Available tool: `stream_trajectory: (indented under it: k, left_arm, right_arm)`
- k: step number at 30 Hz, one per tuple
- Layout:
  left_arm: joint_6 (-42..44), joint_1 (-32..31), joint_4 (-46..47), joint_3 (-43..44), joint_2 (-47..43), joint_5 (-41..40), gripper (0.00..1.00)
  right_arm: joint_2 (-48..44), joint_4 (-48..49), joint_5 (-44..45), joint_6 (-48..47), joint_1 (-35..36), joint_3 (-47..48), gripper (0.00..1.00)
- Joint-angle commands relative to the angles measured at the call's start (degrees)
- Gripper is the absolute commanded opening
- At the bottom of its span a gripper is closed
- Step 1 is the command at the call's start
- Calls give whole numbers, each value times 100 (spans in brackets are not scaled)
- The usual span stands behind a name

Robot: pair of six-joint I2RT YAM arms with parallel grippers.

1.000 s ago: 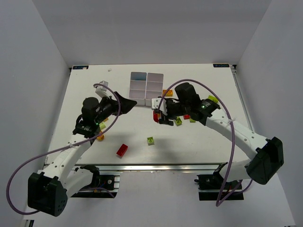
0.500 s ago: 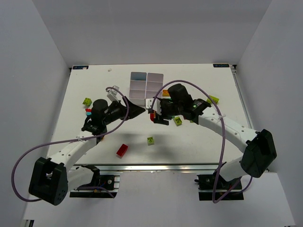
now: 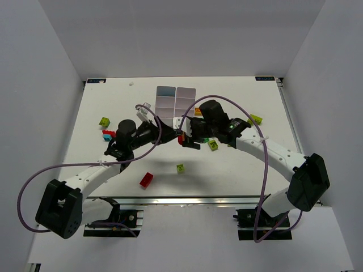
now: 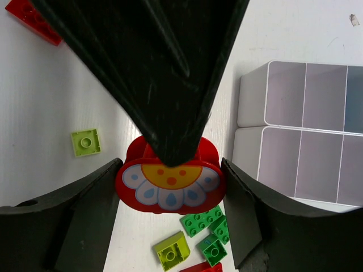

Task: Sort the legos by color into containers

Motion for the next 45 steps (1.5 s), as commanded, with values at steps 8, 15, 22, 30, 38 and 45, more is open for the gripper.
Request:
stream_trajectory:
  k: [8,15,22,30,38,45]
  left_arm:
    - [60,-320,132,230,402,42,81]
    - [25,-373,299,423,726,129,58]
    - [183,-373,81,696,850,86,16]
    - [1254,-49,-1660,1398,858,-854,4]
    - [591,805,-3189,3101,1744,-1303,0]
    - [-1186,884,-4683,4702,2992,-1506,0]
  right_arm:
    - [34,263,-53,126,67,321,9]
    - [35,298,-80,170,75,322,15]
    - [8,438,148,336,75,225,70]
    - [-273,781,624,882,-302,-74,89]
    - [-554,851,167,1488,-1347,-338,37]
    - [-695,1528,439,2120,-1788,-628,0]
